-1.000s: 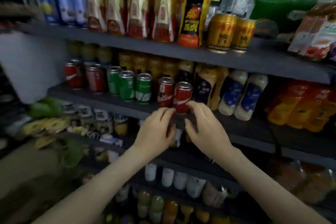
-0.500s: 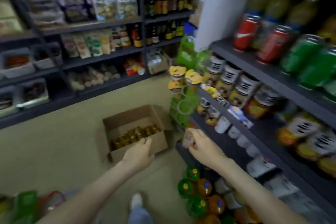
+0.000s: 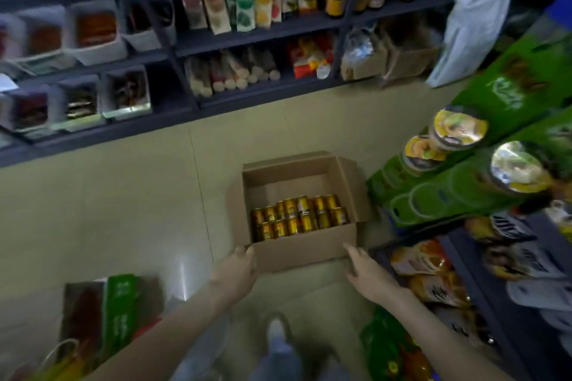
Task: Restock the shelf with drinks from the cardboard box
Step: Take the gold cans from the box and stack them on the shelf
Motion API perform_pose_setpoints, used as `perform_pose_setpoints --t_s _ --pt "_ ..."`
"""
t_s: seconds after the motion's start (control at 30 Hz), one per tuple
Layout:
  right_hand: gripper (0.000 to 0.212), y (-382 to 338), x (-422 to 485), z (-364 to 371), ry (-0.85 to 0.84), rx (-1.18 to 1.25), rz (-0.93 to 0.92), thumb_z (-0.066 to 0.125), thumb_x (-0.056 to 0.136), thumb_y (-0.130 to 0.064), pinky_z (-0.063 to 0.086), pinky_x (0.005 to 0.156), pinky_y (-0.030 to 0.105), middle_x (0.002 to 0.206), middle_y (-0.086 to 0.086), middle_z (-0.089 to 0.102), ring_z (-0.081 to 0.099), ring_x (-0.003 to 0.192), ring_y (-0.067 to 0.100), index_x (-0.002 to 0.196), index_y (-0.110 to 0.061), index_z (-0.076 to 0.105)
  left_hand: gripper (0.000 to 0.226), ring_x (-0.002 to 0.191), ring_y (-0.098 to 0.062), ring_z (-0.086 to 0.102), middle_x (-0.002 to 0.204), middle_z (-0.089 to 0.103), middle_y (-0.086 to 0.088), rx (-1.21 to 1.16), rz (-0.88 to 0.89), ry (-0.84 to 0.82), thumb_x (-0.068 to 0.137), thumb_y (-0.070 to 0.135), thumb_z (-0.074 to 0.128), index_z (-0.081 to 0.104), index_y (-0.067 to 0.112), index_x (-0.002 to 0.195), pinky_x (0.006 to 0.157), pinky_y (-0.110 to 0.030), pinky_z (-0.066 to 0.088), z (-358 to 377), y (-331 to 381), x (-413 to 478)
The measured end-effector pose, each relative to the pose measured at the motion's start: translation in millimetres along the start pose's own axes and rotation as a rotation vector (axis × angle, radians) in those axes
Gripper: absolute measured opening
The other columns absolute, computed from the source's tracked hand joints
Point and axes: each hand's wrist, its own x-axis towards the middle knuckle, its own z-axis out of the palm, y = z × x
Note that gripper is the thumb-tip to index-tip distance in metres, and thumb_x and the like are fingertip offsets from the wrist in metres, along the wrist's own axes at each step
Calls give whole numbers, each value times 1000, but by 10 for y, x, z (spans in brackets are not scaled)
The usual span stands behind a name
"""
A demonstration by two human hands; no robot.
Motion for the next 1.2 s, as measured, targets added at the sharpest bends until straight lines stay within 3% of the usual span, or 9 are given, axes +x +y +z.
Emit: perform_pose_setpoints --t_s 0.2,0.33,0.43,0.57,0.63,0.7,0.83,0.97,1.2 --pt "67 136 791 -135 -84 -139 53 48 98 -17 36 105 28 154 2 29 40 134 16 153 -24 11 57 125 -29 44 146 33 -13 -65 -50 -130 97 26 39 20 14 149 98 -38 43 133 63 737" --pt "67 296 1574 -301 -137 -95 100 51 97 -16 35 107 31 152 6 34 40 135 21 153 -20 14 58 128 -26 41 150 27 -10 -189 -134 -96 97 25 41 19 19 150 100 -35 42 203 67 1320" --pt "68 450 2316 -271 -190 -99 151 51 97 -14 44 98 31 144 7 45 52 124 20 153 -23 13 58 127 -26 40 148 27 -9 -364 -199 -83 96 25 43 20 20 149 101 -35 42 425 44 1854" --pt "69 775 3479 131 -230 -93 206 50 97 -14 50 87 29 133 5 54 59 108 16 151 -33 12 73 114 -26 51 136 39 -13 -698 -392 25 96 22 49 3 31 151 97 -38 44 1014 -98 2899" --pt "65 926 4077 447 -235 -83 189 47 99 -16 49 86 29 134 8 52 58 106 17 152 -33 13 73 109 -26 53 134 39 -12 -716 -396 38 98 25 47 -3 39 150 94 -40 46 1386 -120 3533" --pt "63 1049 4641 795 -209 -50 140 45 100 -20 47 82 28 138 9 47 56 106 17 152 -35 11 72 121 -28 46 141 33 -13 -703 -329 32 99 25 44 -6 45 147 101 -41 42 1745 -79 4201" --pt "72 1210 5613 1400 -87 10 33 50 98 -23 37 109 41 157 9 19 31 139 28 151 -40 5 64 141 -34 20 155 10 -18 -535 -197 -63 103 30 35 -8 44 148 111 -44 28 2341 64 5380" --pt "86 1392 6166 1750 -81 31 16 61 92 -27 33 109 44 160 13 -2 20 143 37 150 -45 1 63 124 -43 34 137 28 -28 -570 -218 -28 98 40 43 7 41 150 106 -43 30 2691 101 6148" --pt "85 1362 6175 1753 29 200 41 69 83 -18 33 105 45 151 16 17 21 138 38 147 -44 18 71 119 -42 39 129 33 -22 -639 -227 45 84 34 63 26 38 144 100 -43 39 2670 53 6237"
